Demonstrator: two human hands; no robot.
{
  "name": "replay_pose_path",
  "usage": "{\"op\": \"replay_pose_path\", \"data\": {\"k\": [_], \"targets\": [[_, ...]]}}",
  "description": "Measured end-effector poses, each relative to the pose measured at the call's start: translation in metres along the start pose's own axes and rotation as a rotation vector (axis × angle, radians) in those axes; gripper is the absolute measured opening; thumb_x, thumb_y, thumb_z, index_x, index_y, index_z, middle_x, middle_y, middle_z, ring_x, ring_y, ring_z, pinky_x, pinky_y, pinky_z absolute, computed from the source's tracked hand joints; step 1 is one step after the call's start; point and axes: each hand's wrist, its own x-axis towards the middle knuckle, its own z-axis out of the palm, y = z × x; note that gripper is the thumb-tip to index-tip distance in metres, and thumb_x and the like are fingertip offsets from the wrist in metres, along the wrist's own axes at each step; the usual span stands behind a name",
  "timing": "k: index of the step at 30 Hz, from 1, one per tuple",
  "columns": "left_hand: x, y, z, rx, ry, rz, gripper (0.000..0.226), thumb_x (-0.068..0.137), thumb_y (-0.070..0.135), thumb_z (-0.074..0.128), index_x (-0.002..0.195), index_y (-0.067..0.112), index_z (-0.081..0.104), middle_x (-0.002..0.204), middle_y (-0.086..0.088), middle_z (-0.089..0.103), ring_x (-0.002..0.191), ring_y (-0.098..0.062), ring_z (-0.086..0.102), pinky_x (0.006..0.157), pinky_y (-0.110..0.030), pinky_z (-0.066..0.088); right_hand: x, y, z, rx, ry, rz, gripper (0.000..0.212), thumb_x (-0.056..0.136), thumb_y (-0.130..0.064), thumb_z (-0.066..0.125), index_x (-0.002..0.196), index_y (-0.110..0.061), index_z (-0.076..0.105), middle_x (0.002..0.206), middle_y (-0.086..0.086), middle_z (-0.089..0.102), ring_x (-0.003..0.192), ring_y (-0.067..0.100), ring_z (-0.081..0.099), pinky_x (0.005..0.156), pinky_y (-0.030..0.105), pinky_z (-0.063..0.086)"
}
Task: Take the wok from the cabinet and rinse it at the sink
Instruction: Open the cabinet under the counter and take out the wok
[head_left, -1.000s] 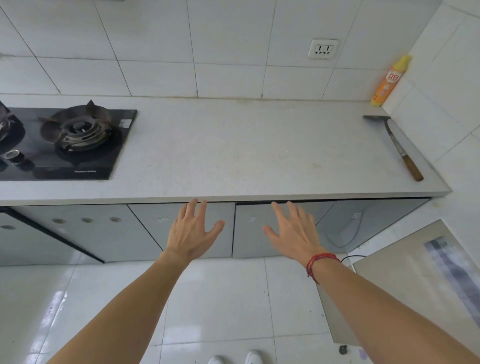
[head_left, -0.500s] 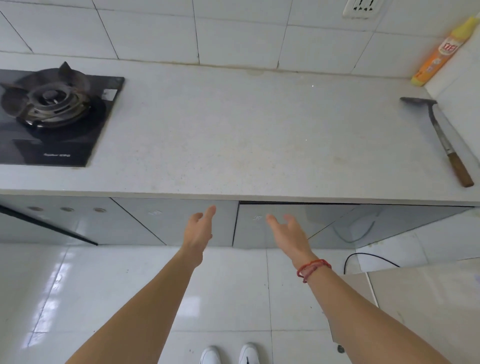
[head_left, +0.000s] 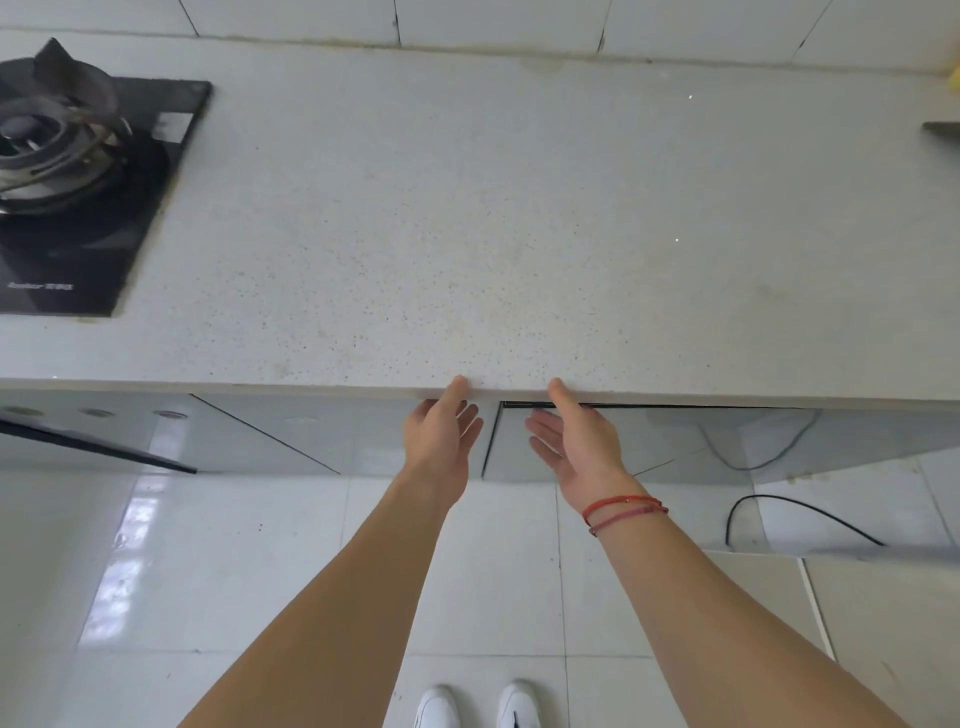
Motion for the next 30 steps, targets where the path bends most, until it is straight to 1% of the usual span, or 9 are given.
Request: {"op": "replay_pose_path", "data": {"k": [3,6,11,14,18,20,24,27,30], "targets": [[0.006,-0.005,0.001,0.005,-0.017,0.062,0.027,0.093,0.022,0.069,0.104,-0.002,0.062,0.102,-0.011,0.067,0.099,-0.018,0.068,0.102,-0.035,0.051,0.006,0.002,0.002,0.113,-0.032,-0.041,0.046,0.087,-0.032,0.073,0.121,-0.006,0.059,0.116,0.008,0.070,0.096,0.014,0.072,0.085,0.030,0.056],[0.008,-0.009,0.003,-0.020,-0.028,0.092,0.028,0.094,0.022,0.068,0.102,-0.003,0.059,0.108,-0.014,0.069,0.107,-0.022,0.069,0.101,-0.034,0.051,0.010,0.006,0.004,0.174,-0.046,-0.058,0.050,0.089,-0.028,0.071,0.128,-0.002,0.053,0.121,0.010,0.068,0.098,0.015,0.072,0.083,0.028,0.056],[0.009,-0.008,0.004,-0.041,-0.036,0.100,0.033,0.095,0.021,0.067,0.111,-0.005,0.056,0.119,-0.018,0.067,0.107,-0.022,0.070,0.099,-0.035,0.053,0.007,0.009,0.008,0.220,-0.050,-0.068,0.048,0.091,-0.026,0.069,0.128,-0.002,0.051,0.122,0.012,0.067,0.099,0.019,0.071,0.091,0.033,0.055],[0.009,-0.007,0.005,-0.058,-0.059,0.085,0.030,0.096,0.020,0.065,0.113,-0.004,0.055,0.118,-0.016,0.067,0.108,-0.026,0.070,0.099,-0.037,0.053,0.006,0.011,0.010,0.223,-0.050,-0.079,0.048,0.092,-0.028,0.068,0.130,-0.004,0.051,0.121,0.010,0.067,0.099,0.019,0.072,0.094,0.035,0.054],[0.007,-0.008,0.005,-0.067,-0.098,0.061,0.035,0.098,0.021,0.061,0.118,-0.007,0.054,0.114,-0.016,0.069,0.105,-0.027,0.071,0.101,-0.040,0.052,0.005,0.014,0.013,0.251,-0.071,-0.085,0.046,0.093,-0.031,0.065,0.130,-0.006,0.052,0.119,0.012,0.068,0.099,0.021,0.072,0.092,0.036,0.054],[0.008,-0.009,0.004,-0.067,-0.125,0.048,0.042,0.099,0.023,0.059,0.124,-0.010,0.051,0.115,-0.017,0.070,0.103,-0.026,0.072,0.101,-0.040,0.052,0.006,0.017,0.014,0.267,-0.087,-0.085,0.046,0.094,-0.032,0.063,0.129,-0.003,0.053,0.117,0.012,0.069,0.098,0.022,0.072,0.090,0.035,0.054],[0.005,-0.012,0.002,-0.048,-0.154,0.037,0.046,0.100,0.029,0.059,0.126,-0.008,0.051,0.119,-0.018,0.068,0.104,-0.028,0.072,0.101,-0.040,0.052,0.005,0.019,0.013,0.269,-0.090,-0.078,0.049,0.094,-0.035,0.063,0.124,0.002,0.054,0.118,0.019,0.068,0.096,0.023,0.073,0.086,0.032,0.055],[0.002,-0.014,-0.001,-0.017,-0.144,0.040,0.048,0.098,0.035,0.060,0.115,-0.010,0.053,0.111,-0.018,0.067,0.103,-0.027,0.072,0.099,-0.038,0.054,0.002,0.021,0.011,0.269,-0.104,-0.046,0.055,0.092,-0.042,0.064,0.125,0.001,0.057,0.117,0.020,0.069,0.095,0.022,0.073,0.087,0.032,0.056],[-0.001,-0.018,-0.005,0.023,-0.129,0.034,0.038,0.097,0.034,0.061,0.103,-0.002,0.053,0.105,-0.022,0.065,0.099,-0.026,0.073,0.096,-0.036,0.056,-0.002,0.021,0.007,0.271,-0.107,-0.023,0.047,0.091,-0.044,0.065,0.117,-0.004,0.062,0.112,0.019,0.070,0.094,0.022,0.073,0.085,0.031,0.057]]}}
